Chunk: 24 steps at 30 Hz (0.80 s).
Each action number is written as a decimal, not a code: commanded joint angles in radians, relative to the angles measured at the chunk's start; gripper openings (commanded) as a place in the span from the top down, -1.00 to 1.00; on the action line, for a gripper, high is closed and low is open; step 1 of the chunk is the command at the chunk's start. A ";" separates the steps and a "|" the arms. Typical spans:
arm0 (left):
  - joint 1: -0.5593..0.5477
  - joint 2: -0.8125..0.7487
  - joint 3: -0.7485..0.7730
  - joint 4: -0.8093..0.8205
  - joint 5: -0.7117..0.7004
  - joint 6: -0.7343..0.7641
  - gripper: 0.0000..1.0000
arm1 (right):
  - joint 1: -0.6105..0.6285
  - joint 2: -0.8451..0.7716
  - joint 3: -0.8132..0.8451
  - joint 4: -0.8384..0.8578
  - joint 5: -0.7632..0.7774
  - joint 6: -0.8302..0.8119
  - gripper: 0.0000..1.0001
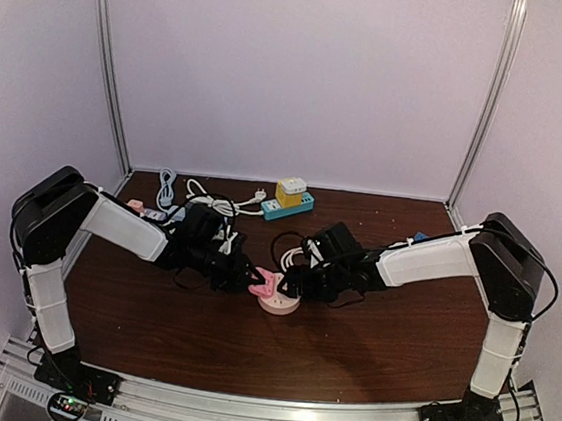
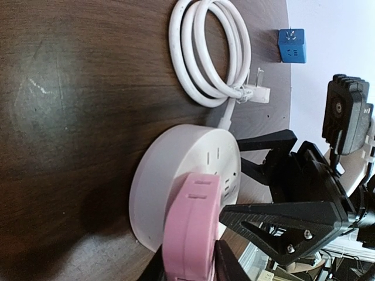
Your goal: Pull the plug off the socket
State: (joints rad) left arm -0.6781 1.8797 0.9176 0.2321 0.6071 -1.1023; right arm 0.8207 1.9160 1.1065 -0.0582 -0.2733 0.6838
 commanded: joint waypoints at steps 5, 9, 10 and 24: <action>-0.005 -0.005 0.020 -0.002 -0.019 0.031 0.71 | 0.019 0.020 0.007 -0.086 0.070 -0.033 -0.64; -0.011 -0.005 0.020 0.002 -0.020 0.036 0.88 | 0.033 0.026 0.012 -0.109 0.088 -0.040 -0.64; -0.012 -0.006 0.019 0.005 -0.020 0.033 0.92 | 0.034 0.029 0.012 -0.111 0.092 -0.039 -0.64; -0.012 -0.018 -0.073 0.246 -0.016 -0.072 1.00 | 0.064 0.083 0.015 -0.160 0.137 -0.030 -0.66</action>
State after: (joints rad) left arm -0.6819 1.8793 0.8818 0.3355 0.6048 -1.1343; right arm 0.8730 1.9305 1.1404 -0.1078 -0.1692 0.6525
